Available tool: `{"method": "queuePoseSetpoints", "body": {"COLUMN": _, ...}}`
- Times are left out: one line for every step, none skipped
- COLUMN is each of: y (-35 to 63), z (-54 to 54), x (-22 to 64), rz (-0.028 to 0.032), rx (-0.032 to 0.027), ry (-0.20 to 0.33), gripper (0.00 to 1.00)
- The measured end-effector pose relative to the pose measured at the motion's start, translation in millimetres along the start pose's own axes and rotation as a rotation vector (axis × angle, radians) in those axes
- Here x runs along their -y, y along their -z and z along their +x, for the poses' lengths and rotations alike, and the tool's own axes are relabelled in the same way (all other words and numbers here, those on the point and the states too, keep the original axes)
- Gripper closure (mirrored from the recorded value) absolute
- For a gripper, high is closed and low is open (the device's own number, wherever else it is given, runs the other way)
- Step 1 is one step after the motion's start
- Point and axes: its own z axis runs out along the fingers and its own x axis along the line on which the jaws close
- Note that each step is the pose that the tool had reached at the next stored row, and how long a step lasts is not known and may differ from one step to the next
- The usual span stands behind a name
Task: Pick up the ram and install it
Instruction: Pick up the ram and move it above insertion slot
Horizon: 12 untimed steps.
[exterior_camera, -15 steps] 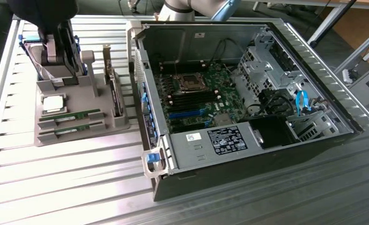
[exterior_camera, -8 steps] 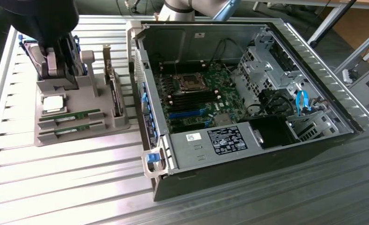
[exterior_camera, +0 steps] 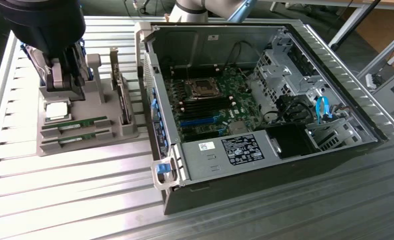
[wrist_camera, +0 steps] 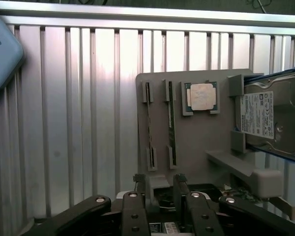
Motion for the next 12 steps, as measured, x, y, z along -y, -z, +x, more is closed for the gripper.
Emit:
{"method": "queuePoseSetpoints", "body": {"y": -1.3, "z": 1.3, "x": 0.0, "rz": 0.0000, "rx": 0.0012, "ry": 0.000, "gripper": 0.65}}
{"method": "queuePoseSetpoints", "body": {"y": -2.4, "z": 2.4, "x": -0.1, "rz": 0.0001, "rx": 0.0024, "ry": 0.000, "gripper": 0.65}}
{"method": "queuePoseSetpoints", "body": {"y": -3.6, "z": 3.3, "x": -0.1, "rz": -0.0001, "rx": 0.0034, "ry": 0.000, "gripper": 0.65}}
{"method": "queuePoseSetpoints", "body": {"y": -5.3, "z": 4.4, "x": 0.0, "rz": -0.0001, "rx": 0.0047, "ry": 0.000, "gripper": 0.65}}
{"method": "queuePoseSetpoints", "body": {"y": -6.9, "z": 5.7, "x": -0.1, "rz": 0.0001, "rx": 0.0068, "ry": 0.000, "gripper": 0.65}}
{"method": "queuePoseSetpoints", "body": {"y": -7.7, "z": 6.4, "x": -0.2, "rz": 0.0001, "rx": 0.0080, "ry": 0.000, "gripper": 0.65}}
{"method": "queuePoseSetpoints", "body": {"y": -8.8, "z": 7.2, "x": -0.3, "rz": 0.0000, "rx": 0.0096, "ry": 0.000, "gripper": 0.65}}
{"method": "queuePoseSetpoints", "body": {"y": -9.7, "z": 7.8, "x": -0.4, "rz": 0.0000, "rx": 0.0112, "ry": 0.000, "gripper": 0.65}}
{"method": "queuePoseSetpoints", "body": {"y": -11.1, "z": 8.9, "x": -0.9, "rz": -0.0002, "rx": 0.0145, "ry": 0.000, "gripper": 0.65}}
{"method": "queuePoseSetpoints", "body": {"y": -12.9, "z": 10.5, "x": -1.6, "rz": 0.0000, "rx": 0.0187, "ry": 0.000, "gripper": 0.65}}
{"method": "queuePoseSetpoints", "body": {"y": -14.2, "z": 11.6, "x": -1.9, "rz": 0.0001, "rx": 0.0223, "ry": 0.000, "gripper": 0.65}}
{"method": "queuePoseSetpoints", "body": {"y": -15.5, "z": 12.5, "x": -2.0, "rz": 0.0002, "rx": 0.0268, "ry": 0.000, "gripper": 0.65}}
